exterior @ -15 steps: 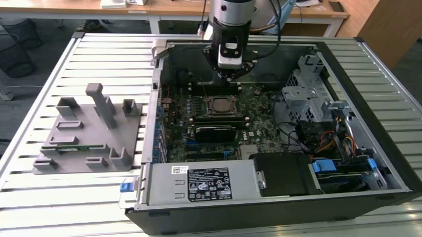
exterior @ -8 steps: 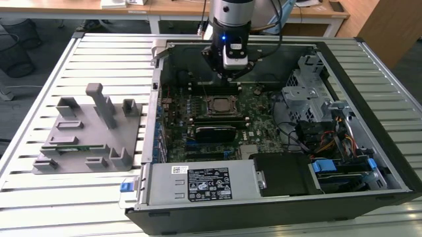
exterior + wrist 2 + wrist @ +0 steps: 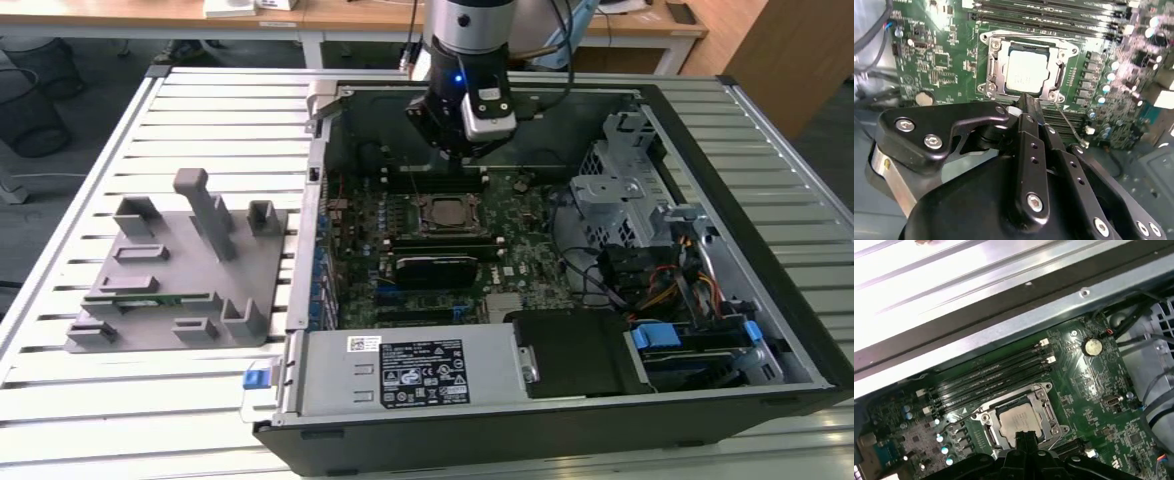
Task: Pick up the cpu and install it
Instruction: 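Install the first cpu locking lever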
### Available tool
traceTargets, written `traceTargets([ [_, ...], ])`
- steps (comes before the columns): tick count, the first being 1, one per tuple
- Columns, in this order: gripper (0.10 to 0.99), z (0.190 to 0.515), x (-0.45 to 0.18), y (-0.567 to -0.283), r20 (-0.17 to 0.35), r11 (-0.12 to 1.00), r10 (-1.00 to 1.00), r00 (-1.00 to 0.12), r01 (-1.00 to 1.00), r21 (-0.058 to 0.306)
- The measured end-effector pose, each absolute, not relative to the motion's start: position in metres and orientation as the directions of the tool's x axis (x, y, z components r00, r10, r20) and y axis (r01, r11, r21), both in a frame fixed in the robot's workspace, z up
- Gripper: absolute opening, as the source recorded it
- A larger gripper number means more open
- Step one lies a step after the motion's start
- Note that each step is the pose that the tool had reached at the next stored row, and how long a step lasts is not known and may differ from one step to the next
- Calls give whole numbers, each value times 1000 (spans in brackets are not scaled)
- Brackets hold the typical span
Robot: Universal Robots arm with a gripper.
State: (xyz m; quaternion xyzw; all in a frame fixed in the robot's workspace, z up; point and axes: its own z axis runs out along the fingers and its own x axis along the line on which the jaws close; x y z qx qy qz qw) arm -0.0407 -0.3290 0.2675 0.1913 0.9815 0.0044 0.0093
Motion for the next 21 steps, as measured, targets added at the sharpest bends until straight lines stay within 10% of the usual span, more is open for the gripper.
traceTargets([
  [21,106,266,-49,-329,-17,996,89,-996,89,12],
])
